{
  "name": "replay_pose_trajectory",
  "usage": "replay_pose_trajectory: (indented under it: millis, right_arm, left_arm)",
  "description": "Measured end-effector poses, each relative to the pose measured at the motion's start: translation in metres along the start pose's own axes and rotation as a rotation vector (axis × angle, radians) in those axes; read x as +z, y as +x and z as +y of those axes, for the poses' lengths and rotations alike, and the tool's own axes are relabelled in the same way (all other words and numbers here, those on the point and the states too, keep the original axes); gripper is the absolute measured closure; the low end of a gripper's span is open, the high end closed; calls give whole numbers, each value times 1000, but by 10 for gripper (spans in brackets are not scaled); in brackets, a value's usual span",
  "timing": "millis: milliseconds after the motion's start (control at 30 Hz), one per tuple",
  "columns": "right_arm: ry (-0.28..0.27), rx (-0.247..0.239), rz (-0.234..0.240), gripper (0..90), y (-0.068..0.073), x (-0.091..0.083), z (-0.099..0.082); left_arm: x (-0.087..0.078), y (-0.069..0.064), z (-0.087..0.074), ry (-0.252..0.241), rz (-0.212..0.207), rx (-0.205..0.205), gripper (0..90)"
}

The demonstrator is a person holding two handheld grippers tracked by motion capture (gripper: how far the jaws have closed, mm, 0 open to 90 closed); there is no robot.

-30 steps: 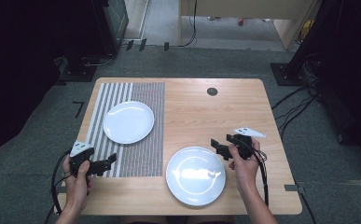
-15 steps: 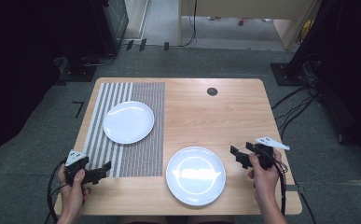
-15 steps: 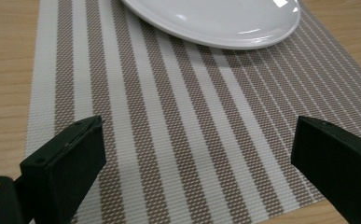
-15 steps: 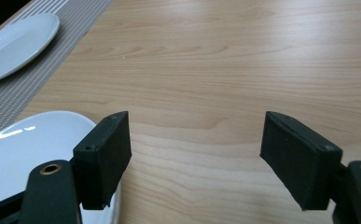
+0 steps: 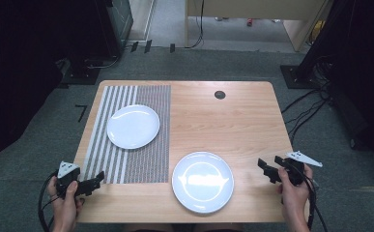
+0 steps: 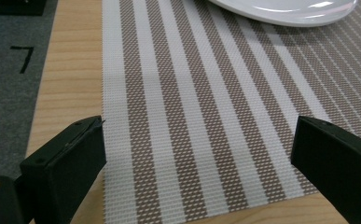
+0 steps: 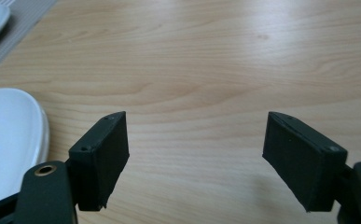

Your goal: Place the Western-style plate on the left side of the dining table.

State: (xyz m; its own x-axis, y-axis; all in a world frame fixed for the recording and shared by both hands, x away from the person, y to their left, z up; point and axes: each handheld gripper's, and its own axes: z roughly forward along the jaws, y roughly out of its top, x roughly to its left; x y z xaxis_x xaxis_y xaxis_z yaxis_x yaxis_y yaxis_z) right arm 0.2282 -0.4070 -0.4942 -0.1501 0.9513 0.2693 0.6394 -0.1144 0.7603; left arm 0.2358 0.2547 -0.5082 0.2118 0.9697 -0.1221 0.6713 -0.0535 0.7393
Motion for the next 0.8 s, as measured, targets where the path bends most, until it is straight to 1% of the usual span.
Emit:
replay_pose_trajectory:
  millis: [33,67,167,233,333,433,467,500,567,667,733,800]
  right_arm:
    - [3,2,-9,213,-7,-3,-3]
    - [3,2,-9,213,-7,-3,-3]
    - [5,12,-19,210,-17,-8,-9]
    - [9,20,-37,210,-24,-11,-14]
    - [17,34,-51,211,-32,-14,-20]
    - [16,47,-68,211,-41,-18,-26]
    - [21,58,-80,211,-47,-21,-29]
    - [21,58,-80,211,-47,-21,-29]
    - [25,62,-93,211,-51,-24,-32]
    - [30,53,-110,211,-56,-26,-36]
    - [28,53,-115,210,-57,-28,-38]
    - [26,34,-128,209,-56,-29,-39]
  left_arm:
    - [0,1,-1,3,6,3,33]
    - [0,2,-2,5,10,3,33]
    - [0,3,-3,3,21,9,33]
    - [-1,4,-4,2,35,19,33]
    - [-2,6,-4,4,45,22,33]
    - [-2,6,-6,4,50,24,33]
    - [-3,6,-6,5,48,25,33]
    - [-3,6,-7,7,50,28,33]
    - [-3,6,-8,10,53,35,33]
    - [-3,6,-10,18,57,49,33]
    - [-2,5,-10,21,58,57,33]
    - [-2,3,-11,29,60,68,33]
